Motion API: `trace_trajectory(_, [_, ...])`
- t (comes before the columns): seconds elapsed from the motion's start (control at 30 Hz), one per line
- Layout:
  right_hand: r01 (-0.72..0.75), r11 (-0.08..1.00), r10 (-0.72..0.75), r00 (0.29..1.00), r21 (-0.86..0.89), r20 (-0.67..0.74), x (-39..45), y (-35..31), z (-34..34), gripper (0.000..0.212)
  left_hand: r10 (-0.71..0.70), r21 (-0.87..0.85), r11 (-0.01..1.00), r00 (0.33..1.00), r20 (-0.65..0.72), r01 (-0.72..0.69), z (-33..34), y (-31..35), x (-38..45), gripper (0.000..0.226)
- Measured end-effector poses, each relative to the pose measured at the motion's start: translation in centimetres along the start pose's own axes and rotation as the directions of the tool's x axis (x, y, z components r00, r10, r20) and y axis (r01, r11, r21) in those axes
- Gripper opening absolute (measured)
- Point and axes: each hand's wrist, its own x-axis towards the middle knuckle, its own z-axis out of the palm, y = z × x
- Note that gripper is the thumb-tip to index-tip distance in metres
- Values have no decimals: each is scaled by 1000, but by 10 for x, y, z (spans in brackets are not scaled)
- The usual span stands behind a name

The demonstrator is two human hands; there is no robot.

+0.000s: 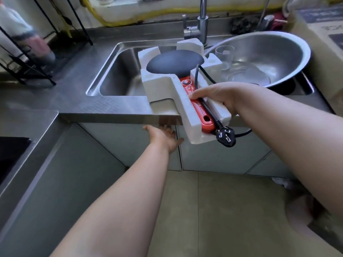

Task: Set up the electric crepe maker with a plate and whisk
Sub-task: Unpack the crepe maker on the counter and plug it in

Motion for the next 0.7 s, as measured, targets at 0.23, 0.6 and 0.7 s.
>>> trace_trajectory(0.23, [6,1000,-6,1000,-1,-12,2,0,0,27,-52,151,987,998,-30,56,-3,12,-4,97])
trace_trajectory(0.6, [56,995,-55,998,85,-18,-15,2,15,29,-36,472,865,961,-275,167,29,22,-62,84])
trace_trajectory(0.7, [84,989,-82,996,117,-26,-35,-8,29,29,-73,485,857,973,-221,174,40,32,-85,91])
